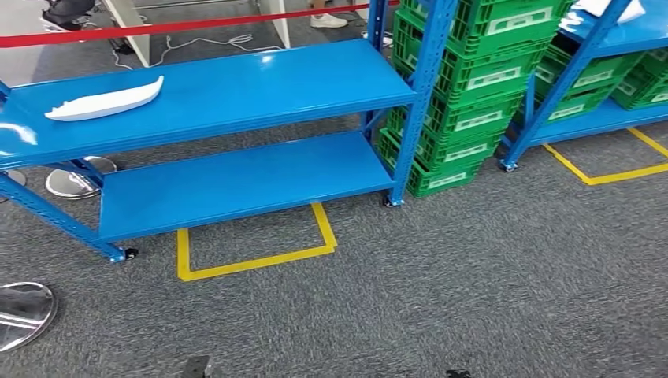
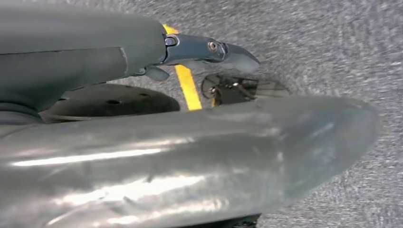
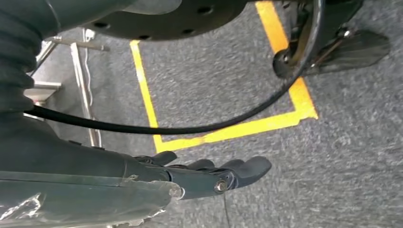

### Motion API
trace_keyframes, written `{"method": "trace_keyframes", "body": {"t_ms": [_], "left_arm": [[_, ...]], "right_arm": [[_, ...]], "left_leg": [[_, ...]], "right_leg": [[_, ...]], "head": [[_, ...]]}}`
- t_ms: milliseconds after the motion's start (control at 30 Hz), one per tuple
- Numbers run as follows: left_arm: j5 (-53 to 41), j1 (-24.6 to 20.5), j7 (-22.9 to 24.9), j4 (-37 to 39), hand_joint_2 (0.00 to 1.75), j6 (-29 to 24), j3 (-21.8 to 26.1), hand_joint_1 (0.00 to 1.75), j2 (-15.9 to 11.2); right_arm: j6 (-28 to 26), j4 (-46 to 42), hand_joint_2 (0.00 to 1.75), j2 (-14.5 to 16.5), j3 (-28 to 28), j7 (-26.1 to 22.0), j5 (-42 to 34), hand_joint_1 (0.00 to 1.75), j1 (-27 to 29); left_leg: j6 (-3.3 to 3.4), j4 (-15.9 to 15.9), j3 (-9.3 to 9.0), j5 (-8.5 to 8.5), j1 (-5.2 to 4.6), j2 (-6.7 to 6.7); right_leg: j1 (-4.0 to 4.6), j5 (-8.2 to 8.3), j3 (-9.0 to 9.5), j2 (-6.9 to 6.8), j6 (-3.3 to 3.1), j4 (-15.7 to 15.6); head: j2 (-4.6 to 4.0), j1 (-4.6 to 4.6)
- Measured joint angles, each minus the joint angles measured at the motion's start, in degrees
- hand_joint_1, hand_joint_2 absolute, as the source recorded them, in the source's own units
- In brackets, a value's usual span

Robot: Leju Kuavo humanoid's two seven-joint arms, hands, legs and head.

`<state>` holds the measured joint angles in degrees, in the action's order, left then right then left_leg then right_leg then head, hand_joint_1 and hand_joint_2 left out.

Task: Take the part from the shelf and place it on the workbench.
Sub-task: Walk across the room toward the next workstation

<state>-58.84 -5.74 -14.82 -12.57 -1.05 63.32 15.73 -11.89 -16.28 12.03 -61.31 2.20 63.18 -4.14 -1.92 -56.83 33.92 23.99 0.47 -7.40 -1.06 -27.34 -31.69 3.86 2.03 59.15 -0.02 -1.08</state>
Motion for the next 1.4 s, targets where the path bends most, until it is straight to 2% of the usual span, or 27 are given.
{"method": "trace_keyframes", "body": {"t_ms": [67,133,200,233,267,300,367,400,433,500,567,633,700,733,767,833,900,933,1000,1067,1100,1200,1233,1267,1333,1367,1400], "left_arm": [[0.0,0.0,0.0,0.0,0.0,-0.01,0.0,0.0,-0.02],[0.0,-0.22,0.0,0.0,0.0,-0.02,0.0,0.0,-0.02],[0.01,-0.24,0.0,0.0,0.0,-0.02,0.01,0.0,-0.03],[0.01,-0.17,0.0,0.0,0.0,-0.02,0.01,0.0,-0.04],[0.02,-0.09,0.0,0.0,0.0,-0.02,0.02,0.0,-0.06],[0.02,-0.06,0.0,0.0,0.0,-0.03,0.03,0.0,-0.07],[0.01,-0.19,0.0,-0.01,0.0,-0.05,0.04,0.0,-0.07],[-0.01,-0.32,0.0,-0.01,0.0,-0.07,0.04,0.0,-0.06],[-0.04,-0.4,0.0,-0.02,0.0,-0.07,0.05,0.0,-0.05],[-0.08,-0.34,0.0,-0.02,0.0,-0.09,0.09,0.0,-0.03],[-0.1,-0.22,0.0,-0.02,0.0,-0.11,0.11,0.0,-0.01],[-0.15,-0.34,0.0,-0.02,0.0,-0.11,0.11,0.0,0.02],[-0.17,-0.39,0.0,-0.02,0.0,-0.11,0.13,0.0,0.03],[-0.17,-0.35,0.0,-0.02,0.0,-0.11,0.14,0.0,0.03],[-0.18,-0.3,0.0,-0.02,0.0,-0.11,0.16,0.0,0.03],[-0.29,-0.26,0.0,-0.02,0.0,-0.11,0.17,0.0,0.07],[-0.46,-0.29,-0.01,-0.04,0.0,-0.09,0.19,0.0,0.05],[-0.51,-0.28,-0.01,-0.05,0.0,-0.07,0.19,0.0,0.02],[-0.56,-0.22,-0.01,-0.07,0.0,0.0,0.21,0.0,0.0],[-0.58,-0.19,0.0,-0.07,0.0,0.04,0.22,0.0,-0.02],[-0.59,-0.2,0.0,-0.07,0.0,0.05,0.22,0.0,-0.03],[-0.59,-0.18,0.0,-0.07,0.0,0.02,0.22,0.0,-0.05],[-0.6,-0.14,0.0,-0.07,0.0,0.0,0.23,0.0,-0.06],[-0.62,-0.11,0.0,-0.07,0.0,-0.02,0.23,0.0,-0.06],[-0.68,-0.12,0.0,-0.07,0.0,-0.04,0.24,0.0,-0.06],[-0.7,-0.17,0.0,-0.07,0.0,-0.04,0.24,0.0,-0.02],[-0.73,-0.27,0.01,-0.07,0.0,-0.05,0.24,0.0,0.03]], "right_arm": [[0.0,0.0,1.75,0.05,-0.03,-0.04,0.05,0.0,0.03],[-0.02,0.0,1.75,0.08,-0.06,-0.12,0.17,0.0,0.18],[-0.04,0.0,1.75,0.08,-0.1,-0.15,0.34,0.0,0.28],[-0.07,0.0,1.75,0.08,-0.12,-0.17,0.41,0.0,0.25],[-0.09,0.0,1.75,0.08,-0.13,-0.21,0.48,0.0,0.18],[-0.14,0.0,1.75,0.08,-0.14,-0.26,0.54,0.0,0.11],[-0.24,0.0,1.75,0.08,-0.18,-0.37,0.7,0.0,0.08],[-0.37,0.0,1.75,0.08,-0.25,-0.39,0.79,0.0,0.09],[-0.52,0.0,1.75,0.08,-0.33,-0.4,0.84,0.0,0.09],[-0.84,-0.01,0.87,0.08,-0.58,-0.4,0.85,0.0,-0.1],[-0.95,-0.01,0.0,0.08,-0.84,-0.43,0.83,0.0,-0.29],[-0.98,0.0,0.0,0.08,-1.07,-0.46,0.85,0.0,-0.21],[-1.1,0.0,0.0,0.08,-1.29,-0.51,0.97,0.0,0.03],[-1.2,0.0,0.0,0.08,-1.39,-0.57,1.05,0.0,0.12],[-1.32,-0.01,0.0,0.08,-1.47,-0.64,1.15,0.0,0.18],[-1.62,-0.02,0.0,0.07,-1.6,-0.74,1.41,0.0,0.13],[-1.84,-0.02,0.0,0.11,-1.77,-0.76,1.69,0.0,-0.04],[-1.89,-0.01,0.0,0.14,-1.83,-0.77,1.8,0.0,-0.11],[-2.04,-0.02,0.0,0.16,-1.89,-0.76,1.98,0.0,-0.12],[-2.39,-0.02,0.0,0.16,-1.99,-0.74,2.27,0.0,-0.06],[-2.62,-0.02,0.44,0.16,-2.04,-0.72,2.49,0.0,-0.08],[-3.5,-0.02,1.75,0.16,-2.11,-0.26,3.27,0.0,-0.14],[-3.9,-0.02,1.75,0.15,-2.11,0.1,3.61,0.0,-0.12],[-4.32,-0.02,1.75,0.15,-2.11,0.57,3.98,0.0,-0.12],[-4.9,-0.02,1.75,0.15,-2.11,1.46,4.78,0.0,-0.15],[-5.02,-0.05,1.75,0.13,-2.11,1.74,5.09,0.0,-0.2],[-5.04,-0.09,1.75,0.1,-2.11,1.87,5.37,0.0,-0.25]], "left_leg": [[-0.54,-1.78,1.02,1.31,-0.13,2.47],[-0.86,-8.06,4.06,4.86,-0.29,5.6],[-0.98,-14.8,7.25,7.43,-0.27,6.41],[-0.95,-15.84,7.67,7.26,-0.27,6.53],[-0.84,-14.72,6.99,6.08,-0.29,6.7],[-0.65,-11.77,5.32,4.27,-0.36,7.36],[-0.06,-4.53,1.31,1.42,-0.74,10.58],[0.28,-2.06,0.01,0.85,-0.95,11.93],[0.59,-0.8,-0.59,0.83,-1.11,12.63],[1.22,-0.26,-0.66,0.9,-1.07,11.61],[1.85,0.0,-0.75,0.7,-0.75,10.54],[2.33,0.1,-0.75,0.58,-0.54,9.58],[2.52,0.09,-0.73,0.59,-0.54,8.55],[2.52,0.08,-0.77,0.6,-0.52,8.09],[2.49,0.07,-0.84,0.61,-0.49,7.69],[2.2,0.03,-1.08,0.69,-0.41,7.1],[1.56,-0.21,-1.04,0.78,-0.61,6.76],[1.2,-0.25,-0.93,0.73,-0.72,6.68],[0.59,-0.17,-0.77,0.51,-0.72,6.62],[0.0,-1.18,-0.3,1.41,-0.56,6.67],[-0.27,-3.14,0.57,2.73,-0.52,6.7],[-0.73,-13.84,5.59,7.83,-0.46,6.74],[-0.74,-16.02,6.66,8.27,-0.46,6.75],[-0.67,-16.16,6.72,7.61,-0.46,6.75],[-0.61,-10.93,4.01,4.07,-0.36,6.78],[-0.96,-7.18,2.12,2.35,-0.11,6.8],[-1.19,-4.12,0.57,1.68,0.16,6.74]], "right_leg": [[0.0,0.28,0.07,-1.47,-0.83,-0.31],[0.18,0.27,0.06,-3.19,-1.35,-0.42],[0.38,0.17,0.03,-5.05,-1.55,-0.42],[0.45,0.12,0.05,-5.9,-1.59,-0.42],[0.5,0.07,0.11,-6.67,-1.59,-0.42],[0.54,-0.01,0.24,-7.38,-1.53,-0.41],[0.84,-0.34,0.52,-8.64,-1.18,-0.3],[1.05,-0.53,0.63,-9.26,-0.9,-0.27],[1.26,-0.71,0.77,-9.89,-0.61,-0.29],[1.36,-0.93,1.16,-10.83,-0.01,-0.49],[1.17,-2.16,0.87,-8.59,0.7,0.93],[1.0,-5.5,-1.76,-5.18,1.19,6.9],[0.95,-8.37,-5.44,-4.18,1.34,14.23],[0.92,-8.31,-6.41,-4.1,1.37,15.74],[0.85,-7.06,-6.35,-4.1,1.39,14.98],[0.57,-2.62,-3.53,-4.05,1.44,7.95],[0.36,-0.09,-0.8,-3.75,1.24,1.47],[0.36,0.11,-0.35,-3.59,0.98,0.25],[0.49,0.18,-0.4,-3.45,0.12,0.13],[0.47,0.43,-0.47,-3.52,-0.66,0.03],[0.4,0.53,-0.48,-3.56,-0.99,-0.05],[0.49,0.57,-0.67,-3.71,-1.47,-0.05],[0.53,0.57,-0.71,-3.75,-1.51,-0.05],[0.55,0.57,-0.71,-3.76,-1.53,-0.04],[0.57,0.53,-0.61,-3.76,-1.49,0.0],[0.84,0.4,-0.68,-3.74,-1.42,0.23],[1.11,0.22,-0.88,-3.71,-1.48,0.52]], "head": [[0.0,0.4],[0.0,0.85],[0.0,0.91],[0.0,0.91],[0.0,0.91],[0.0,0.92],[0.0,1.03],[0.0,1.02],[0.0,1.0],[0.0,0.86],[0.0,0.59],[0.0,0.21],[0.0,0.07],[0.0,0.04],[0.0,0.03],[0.0,-0.02],[0.0,-0.14],[0.0,-0.11],[0.0,0.04],[0.0,0.21],[0.0,0.34],[0.0,0.62],[0.0,0.63],[0.0,0.64],[0.0,0.65],[0.0,0.76],[0.0,0.86]]}}
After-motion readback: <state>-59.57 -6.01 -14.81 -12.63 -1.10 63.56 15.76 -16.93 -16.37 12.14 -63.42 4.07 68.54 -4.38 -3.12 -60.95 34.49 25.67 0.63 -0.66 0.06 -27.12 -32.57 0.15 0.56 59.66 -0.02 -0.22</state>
